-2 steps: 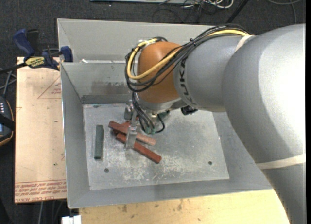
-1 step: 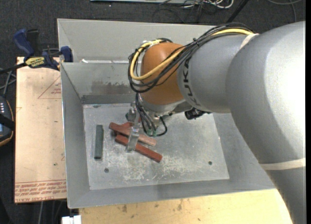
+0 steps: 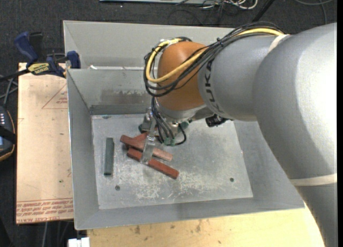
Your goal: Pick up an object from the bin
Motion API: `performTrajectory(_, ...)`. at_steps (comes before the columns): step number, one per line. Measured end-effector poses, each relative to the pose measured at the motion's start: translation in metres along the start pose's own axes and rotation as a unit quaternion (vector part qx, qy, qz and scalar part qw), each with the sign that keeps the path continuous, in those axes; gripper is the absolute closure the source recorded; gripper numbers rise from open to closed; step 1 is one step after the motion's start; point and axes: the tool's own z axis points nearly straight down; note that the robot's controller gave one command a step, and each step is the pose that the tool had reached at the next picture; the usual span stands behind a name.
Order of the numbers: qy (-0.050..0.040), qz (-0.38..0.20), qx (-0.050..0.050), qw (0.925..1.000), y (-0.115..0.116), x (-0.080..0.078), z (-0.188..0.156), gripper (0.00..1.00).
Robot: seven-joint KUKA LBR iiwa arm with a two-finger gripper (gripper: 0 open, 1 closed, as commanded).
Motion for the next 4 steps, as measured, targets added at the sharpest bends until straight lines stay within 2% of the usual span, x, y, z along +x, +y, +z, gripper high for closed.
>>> performTrajectory(1,0.0006,0.063,0.000,0.9980,-0.005,0.011,0.039,0.00)
performTrajectory(2,-0.0015,0.105,-0.002,0.9945,-0.013,-0.004,0.038,1.00)
performTrajectory(4,-0.0011,0.105,-0.002,0.9945,-0.013,-0.004,0.038,1.00)
